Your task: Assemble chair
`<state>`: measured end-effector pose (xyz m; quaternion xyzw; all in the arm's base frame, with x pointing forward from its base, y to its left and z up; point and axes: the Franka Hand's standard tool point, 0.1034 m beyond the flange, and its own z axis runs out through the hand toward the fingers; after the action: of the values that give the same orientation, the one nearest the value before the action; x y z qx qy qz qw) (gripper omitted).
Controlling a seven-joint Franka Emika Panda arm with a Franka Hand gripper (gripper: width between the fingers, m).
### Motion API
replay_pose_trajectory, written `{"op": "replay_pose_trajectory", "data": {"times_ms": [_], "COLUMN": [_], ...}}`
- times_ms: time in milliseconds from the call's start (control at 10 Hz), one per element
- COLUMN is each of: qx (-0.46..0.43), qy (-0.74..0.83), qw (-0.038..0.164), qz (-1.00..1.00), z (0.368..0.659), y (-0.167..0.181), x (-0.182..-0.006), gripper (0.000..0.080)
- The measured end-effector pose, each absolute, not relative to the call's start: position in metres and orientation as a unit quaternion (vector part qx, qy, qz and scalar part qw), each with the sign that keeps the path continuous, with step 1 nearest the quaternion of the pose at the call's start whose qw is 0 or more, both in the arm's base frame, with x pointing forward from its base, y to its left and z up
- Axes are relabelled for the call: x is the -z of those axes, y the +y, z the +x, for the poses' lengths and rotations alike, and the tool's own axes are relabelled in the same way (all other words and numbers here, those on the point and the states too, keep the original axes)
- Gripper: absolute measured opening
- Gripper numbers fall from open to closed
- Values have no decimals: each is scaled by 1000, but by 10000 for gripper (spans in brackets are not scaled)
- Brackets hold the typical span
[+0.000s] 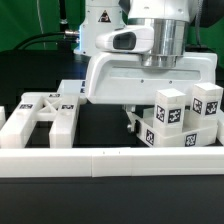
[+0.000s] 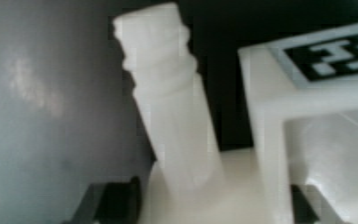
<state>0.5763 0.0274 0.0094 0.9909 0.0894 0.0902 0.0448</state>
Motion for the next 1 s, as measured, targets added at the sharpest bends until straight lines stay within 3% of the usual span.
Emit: {"op": "replay_pose_trajectory", "data": {"times_ms": [100,200,300,400,700,1000], "qx": [-90,-90,-91,-92,-93,-64], "qy": [89,89,89,88,84,73], "qw": [45,45,45,44,42,27], "qz": [991,991,991,991,991,995], "z": [576,576,577,578,581,583], "y": [27,27,27,27,20,11], "x": [-9,-9,-11,-14,-27,-65], "gripper": [282,94,94,42,32,32]}}
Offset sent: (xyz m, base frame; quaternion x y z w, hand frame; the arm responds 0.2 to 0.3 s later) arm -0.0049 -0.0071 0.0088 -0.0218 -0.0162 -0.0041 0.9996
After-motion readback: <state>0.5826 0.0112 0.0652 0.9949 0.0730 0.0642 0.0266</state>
